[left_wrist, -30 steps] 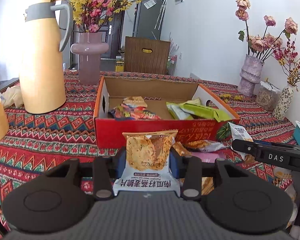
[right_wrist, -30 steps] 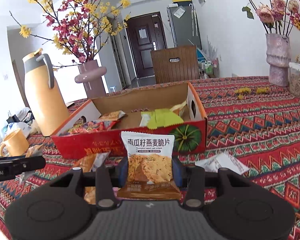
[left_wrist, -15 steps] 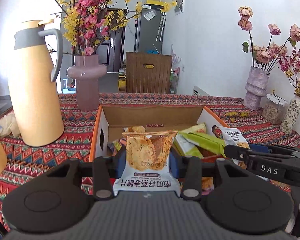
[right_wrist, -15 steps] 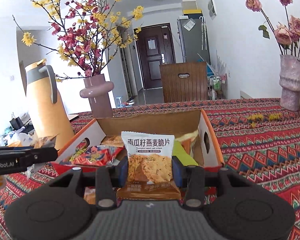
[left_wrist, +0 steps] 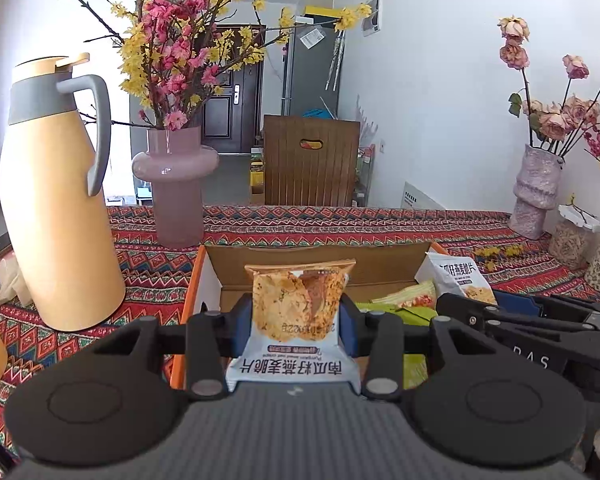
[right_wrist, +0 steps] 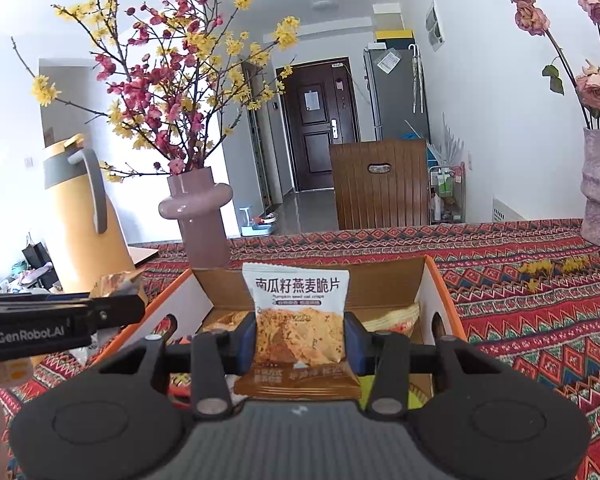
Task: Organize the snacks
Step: 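Carry both packets into the box and open both tools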
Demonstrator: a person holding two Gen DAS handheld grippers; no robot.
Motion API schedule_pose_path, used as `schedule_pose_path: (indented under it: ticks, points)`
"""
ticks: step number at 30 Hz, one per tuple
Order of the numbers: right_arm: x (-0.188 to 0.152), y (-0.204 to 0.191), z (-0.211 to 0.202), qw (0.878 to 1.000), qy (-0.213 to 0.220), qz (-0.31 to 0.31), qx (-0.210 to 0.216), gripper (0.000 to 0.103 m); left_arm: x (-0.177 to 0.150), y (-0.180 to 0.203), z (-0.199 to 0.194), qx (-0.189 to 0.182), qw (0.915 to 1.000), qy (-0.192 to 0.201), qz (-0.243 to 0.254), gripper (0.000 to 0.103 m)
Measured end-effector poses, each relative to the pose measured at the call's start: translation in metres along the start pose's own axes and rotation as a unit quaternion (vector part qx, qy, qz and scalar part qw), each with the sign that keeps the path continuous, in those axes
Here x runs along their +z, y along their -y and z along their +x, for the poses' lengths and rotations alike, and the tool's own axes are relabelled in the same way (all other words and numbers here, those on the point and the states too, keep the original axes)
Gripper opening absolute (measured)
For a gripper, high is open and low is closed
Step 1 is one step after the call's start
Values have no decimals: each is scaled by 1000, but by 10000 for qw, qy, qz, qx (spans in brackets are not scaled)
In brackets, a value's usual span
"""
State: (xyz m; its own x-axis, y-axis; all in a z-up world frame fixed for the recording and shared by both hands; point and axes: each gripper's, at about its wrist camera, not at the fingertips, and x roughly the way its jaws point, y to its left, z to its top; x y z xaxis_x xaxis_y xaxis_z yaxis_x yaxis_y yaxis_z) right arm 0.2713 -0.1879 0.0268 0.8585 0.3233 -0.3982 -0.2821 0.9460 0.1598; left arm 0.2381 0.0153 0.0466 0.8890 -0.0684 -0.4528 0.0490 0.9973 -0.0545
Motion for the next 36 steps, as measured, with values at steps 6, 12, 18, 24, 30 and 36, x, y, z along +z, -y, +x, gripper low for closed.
schedule_pose_path:
  ticks: [6, 12, 18, 24, 30, 36]
  points:
    - [-4, 2, 15, 10000, 33, 30, 1, 43, 3, -6, 26, 92, 9998, -109, -155, 43]
    - [-14, -2, 20, 9999, 75, -127, 17, 43, -5, -14, 43, 149, 9993, -178, -287, 43]
    - [-19, -2, 23, 9997, 56, -210, 53, 43, -11, -24, 49, 205, 9988, -114, -425, 43]
    - [-22, -1, 28, 9998, -38, -199, 1, 44, -17, -26, 52, 121, 9988, -214, -430, 44]
    - [-23, 2, 28, 9999, -25, -133, -77, 62, -18, -26, 45, 89, 9989, -48, -464, 57]
    - [-23, 5, 20, 9997, 202, -48, -106, 103, -17, -26, 35, 152, 9984, 221, -507, 88]
